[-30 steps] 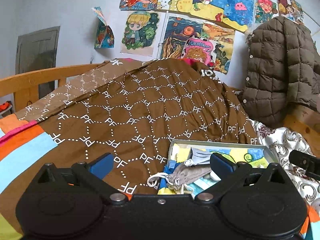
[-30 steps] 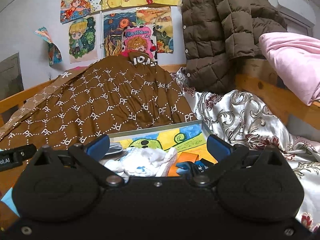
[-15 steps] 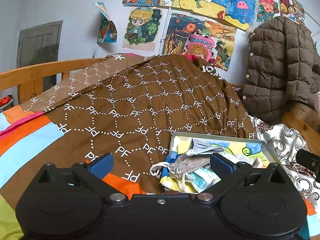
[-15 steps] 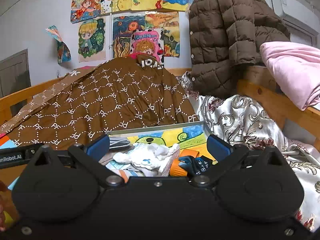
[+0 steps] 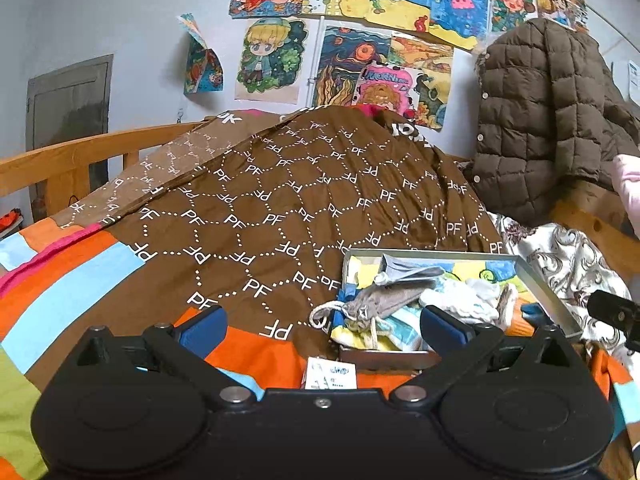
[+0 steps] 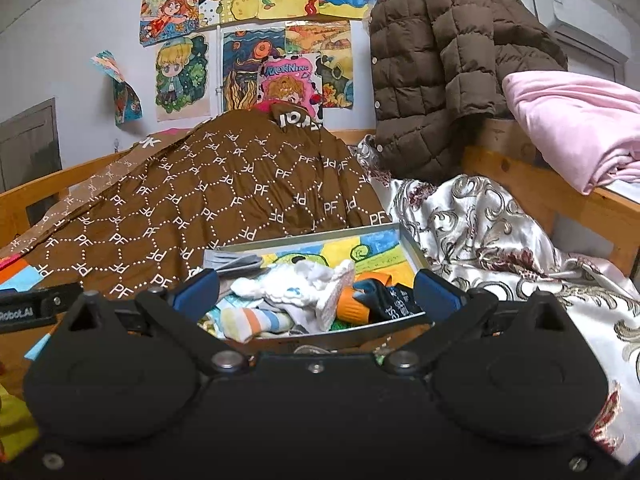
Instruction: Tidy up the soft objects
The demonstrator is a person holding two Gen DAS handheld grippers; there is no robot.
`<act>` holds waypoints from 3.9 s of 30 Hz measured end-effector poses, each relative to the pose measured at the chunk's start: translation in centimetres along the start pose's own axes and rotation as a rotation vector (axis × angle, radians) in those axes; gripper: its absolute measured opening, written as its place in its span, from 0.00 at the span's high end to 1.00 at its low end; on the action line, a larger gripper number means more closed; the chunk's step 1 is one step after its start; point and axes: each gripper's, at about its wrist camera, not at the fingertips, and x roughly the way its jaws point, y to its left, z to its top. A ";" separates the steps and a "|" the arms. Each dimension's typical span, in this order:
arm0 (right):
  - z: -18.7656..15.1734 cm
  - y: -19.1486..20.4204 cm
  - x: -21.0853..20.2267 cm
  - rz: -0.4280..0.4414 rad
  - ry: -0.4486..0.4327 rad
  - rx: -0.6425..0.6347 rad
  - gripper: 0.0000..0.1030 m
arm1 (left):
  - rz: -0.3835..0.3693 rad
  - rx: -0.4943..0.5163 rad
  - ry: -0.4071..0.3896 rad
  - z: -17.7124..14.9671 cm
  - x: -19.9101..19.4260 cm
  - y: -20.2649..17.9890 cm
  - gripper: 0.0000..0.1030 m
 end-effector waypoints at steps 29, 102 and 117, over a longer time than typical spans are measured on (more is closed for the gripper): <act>-3.0 -0.2 -3.3 -0.009 0.012 -0.034 0.00 | -0.068 0.091 0.062 -4.9 -2.5 -0.1 0.01; -11.0 2.4 -9.7 -0.078 0.103 0.063 0.00 | -0.009 0.095 0.104 -9.9 -9.7 3.8 0.01; -11.6 2.3 -9.9 -0.080 0.118 0.081 0.01 | -0.005 0.100 0.120 -10.2 -9.6 3.7 0.01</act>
